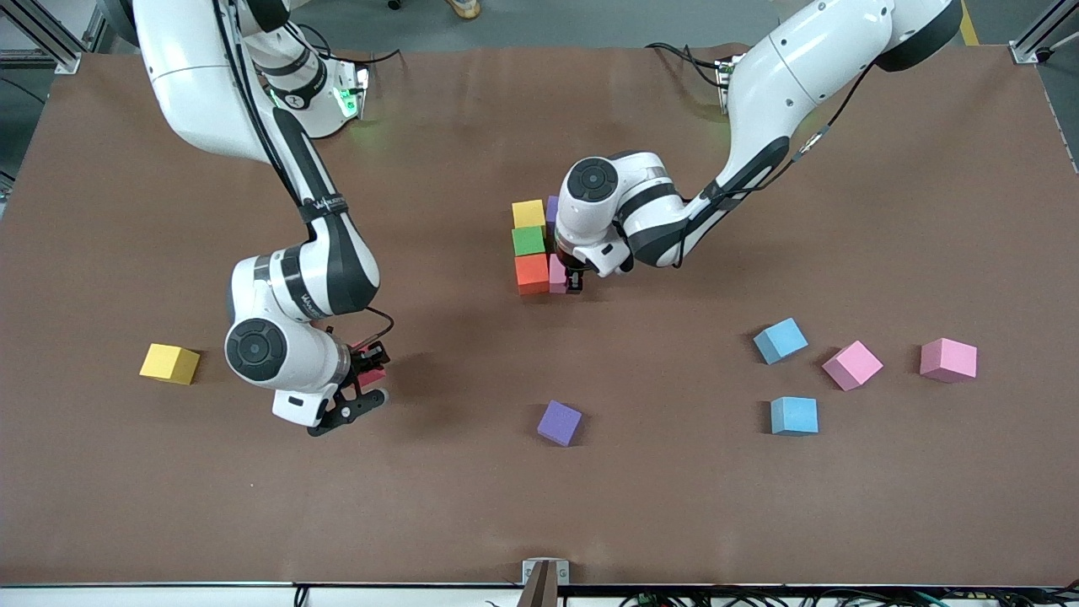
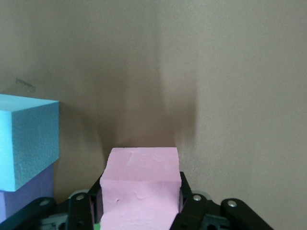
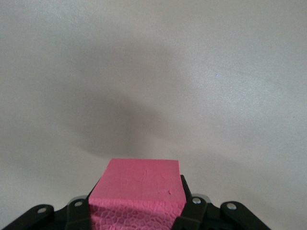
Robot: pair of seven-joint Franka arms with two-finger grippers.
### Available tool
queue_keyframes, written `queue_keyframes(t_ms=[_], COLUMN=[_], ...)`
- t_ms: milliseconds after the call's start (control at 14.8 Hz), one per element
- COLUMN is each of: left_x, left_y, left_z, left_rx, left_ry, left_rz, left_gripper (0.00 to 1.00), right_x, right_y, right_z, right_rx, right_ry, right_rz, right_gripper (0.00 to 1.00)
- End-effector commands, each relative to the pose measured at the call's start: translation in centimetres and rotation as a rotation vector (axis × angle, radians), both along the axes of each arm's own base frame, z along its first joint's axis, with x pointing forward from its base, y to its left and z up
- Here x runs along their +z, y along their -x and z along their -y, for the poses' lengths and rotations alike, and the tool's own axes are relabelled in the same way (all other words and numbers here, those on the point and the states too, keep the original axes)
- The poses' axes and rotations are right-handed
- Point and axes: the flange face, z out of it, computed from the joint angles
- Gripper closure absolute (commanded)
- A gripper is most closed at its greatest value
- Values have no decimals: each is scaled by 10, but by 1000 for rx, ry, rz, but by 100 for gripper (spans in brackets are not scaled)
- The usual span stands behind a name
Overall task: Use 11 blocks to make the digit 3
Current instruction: 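Carry red toward the column with the right gripper while the left gripper places pink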
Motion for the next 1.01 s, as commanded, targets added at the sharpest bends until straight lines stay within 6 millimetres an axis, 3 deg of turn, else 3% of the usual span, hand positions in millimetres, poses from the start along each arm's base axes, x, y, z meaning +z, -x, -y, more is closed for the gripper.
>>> queue_keyframes(t_ms=[0, 741, 876, 943], left_x=[-1, -1, -1, -2], left_y=[5, 3, 2, 1], left_z=[15, 21, 21, 19], left_rx=[90, 90, 88, 91], left_ry=[13, 24, 23, 21], left_rz=[17, 16, 18, 18], left_gripper=[91, 90, 76, 60], right_x=[4, 3, 2, 2], right_y=[0, 0, 0, 0], right_z=[0, -2, -2, -2], right_rx=[-14, -10, -12, -12], right_ry=[-1, 0, 1, 1], right_rz=[-1, -1, 0, 0], right_gripper=[74, 74, 74, 74])
